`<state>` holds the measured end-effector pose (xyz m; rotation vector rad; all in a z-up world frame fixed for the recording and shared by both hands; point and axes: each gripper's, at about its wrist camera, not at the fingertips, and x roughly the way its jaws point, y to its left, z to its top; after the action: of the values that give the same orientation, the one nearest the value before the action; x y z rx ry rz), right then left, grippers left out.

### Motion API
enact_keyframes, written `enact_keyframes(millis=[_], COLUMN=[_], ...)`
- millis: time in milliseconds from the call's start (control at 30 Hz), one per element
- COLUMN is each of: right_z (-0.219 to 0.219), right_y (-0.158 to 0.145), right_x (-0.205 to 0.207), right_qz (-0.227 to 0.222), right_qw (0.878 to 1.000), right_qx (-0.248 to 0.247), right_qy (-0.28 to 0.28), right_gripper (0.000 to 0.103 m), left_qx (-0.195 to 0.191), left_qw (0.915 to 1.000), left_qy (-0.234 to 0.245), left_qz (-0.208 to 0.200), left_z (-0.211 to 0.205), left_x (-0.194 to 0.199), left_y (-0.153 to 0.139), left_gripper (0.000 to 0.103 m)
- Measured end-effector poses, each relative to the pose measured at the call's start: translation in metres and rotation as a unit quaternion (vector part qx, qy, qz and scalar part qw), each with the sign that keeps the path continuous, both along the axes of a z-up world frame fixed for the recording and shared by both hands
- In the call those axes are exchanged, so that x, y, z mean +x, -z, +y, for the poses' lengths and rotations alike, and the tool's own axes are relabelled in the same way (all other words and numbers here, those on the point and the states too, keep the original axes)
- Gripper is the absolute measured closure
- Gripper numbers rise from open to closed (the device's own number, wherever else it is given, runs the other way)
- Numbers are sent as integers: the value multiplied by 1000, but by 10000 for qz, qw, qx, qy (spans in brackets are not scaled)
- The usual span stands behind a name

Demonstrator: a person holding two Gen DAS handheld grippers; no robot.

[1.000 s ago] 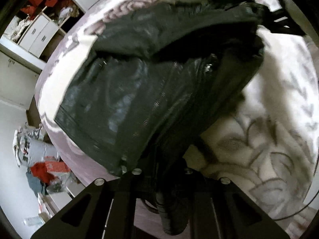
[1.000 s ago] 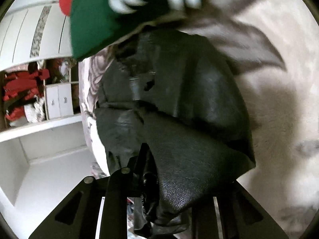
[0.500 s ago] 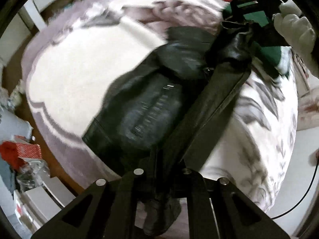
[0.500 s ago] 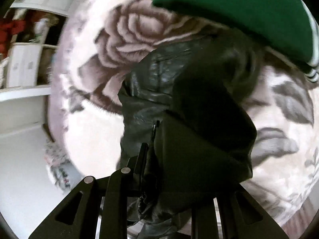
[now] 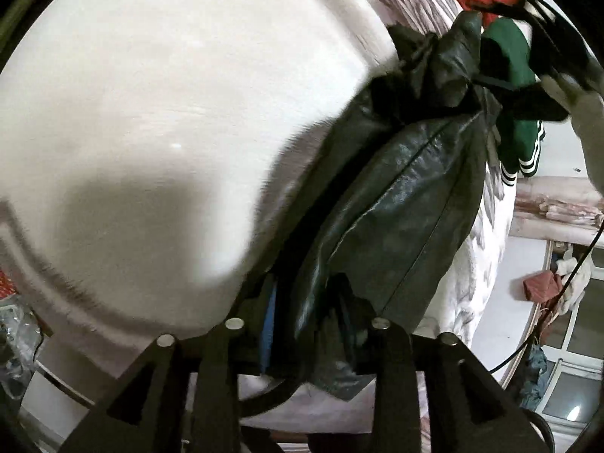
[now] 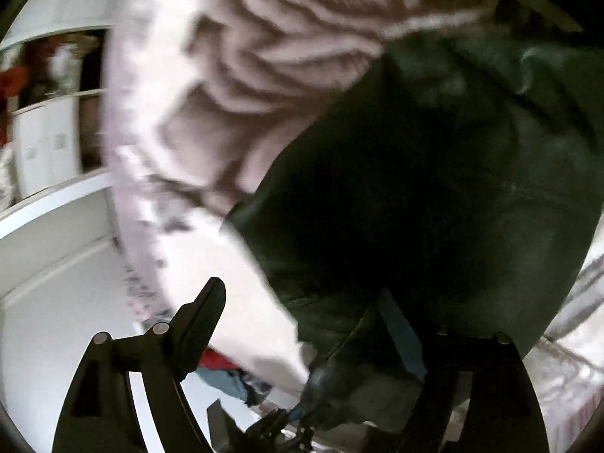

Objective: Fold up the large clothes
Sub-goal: 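Lift the jacket hem toward the collar with the left tool while the right tool holds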

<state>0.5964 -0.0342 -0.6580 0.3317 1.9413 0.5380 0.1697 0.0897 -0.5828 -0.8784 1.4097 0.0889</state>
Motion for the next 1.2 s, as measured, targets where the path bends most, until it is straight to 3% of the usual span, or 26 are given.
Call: enact_keyframes(millis=[67, 100, 133, 267, 433, 567, 633, 700, 733, 767, 833, 867, 1000, 1067, 1133, 1200], right_z=[-23, -33, -50, -124, -209, -231, -229, -226, -225, -222, -224, -228, -244, -252, -254, -261], right_y=[-19, -26, -33, -28, 44, 102, 117, 115, 112, 108, 99, 95, 69, 65, 74, 83], right_x=[-4, -6, -13, -59, -161, -224, -241, -247, -249, -252, -257, -261, -295, -316, -335, -339], right_qz=[-162, -264, -396, -646, 239, 899, 1002, 712, 590, 488, 365, 396, 527, 693, 898, 1257], right_qw=[9995, 9992, 9987, 9975, 9964, 9886, 9832, 9845, 9851, 9865, 9870, 9850, 9866, 9895, 9944, 9915], right_qx=[287, 314, 313, -40, 5, 434, 771, 822, 830, 858, 798, 878, 814, 643, 151, -202], right_qy=[-19, 11, 53, 277, 817, 1126, 1318, 1378, 1388, 1304, 1343, 1432, 1313, 1098, 534, 267], right_gripper=[18, 18, 18, 18, 18, 18, 16, 18, 47, 65, 83, 86, 89, 89, 77, 71], left_qx=[264, 389, 493, 457, -214, 191, 384, 468, 526, 566, 546, 543, 392, 236, 177, 194], left_qw=[9997, 9992, 9987, 9987, 9974, 9939, 9907, 9895, 9891, 9889, 9899, 9907, 9938, 9946, 9927, 9909], left_qy=[0, 25, 53, 220, 690, 1021, 1168, 1184, 1157, 1131, 1015, 942, 921, 1010, 1097, 1056], left_qz=[-7, -50, -115, -98, -57, -376, -583, -685, -748, -780, -829, -824, -493, -80, 463, 813], left_z=[3, 8, 8, 12, -2, -18, -28, -34, -38, -41, -44, -47, -53, -61, -67, -65], left_x=[-2, 2, 4, 19, 39, 44, 42, 40, 38, 35, 28, 24, -7, -30, -46, -52], left_y=[-7, -9, -10, 10, 47, 44, 37, 33, 28, 24, 15, 10, 6, 20, 35, 40], left_gripper=[59, 42, 35, 35, 35, 40, 74, 84, 89, 90, 91, 91, 91, 86, 76, 69])
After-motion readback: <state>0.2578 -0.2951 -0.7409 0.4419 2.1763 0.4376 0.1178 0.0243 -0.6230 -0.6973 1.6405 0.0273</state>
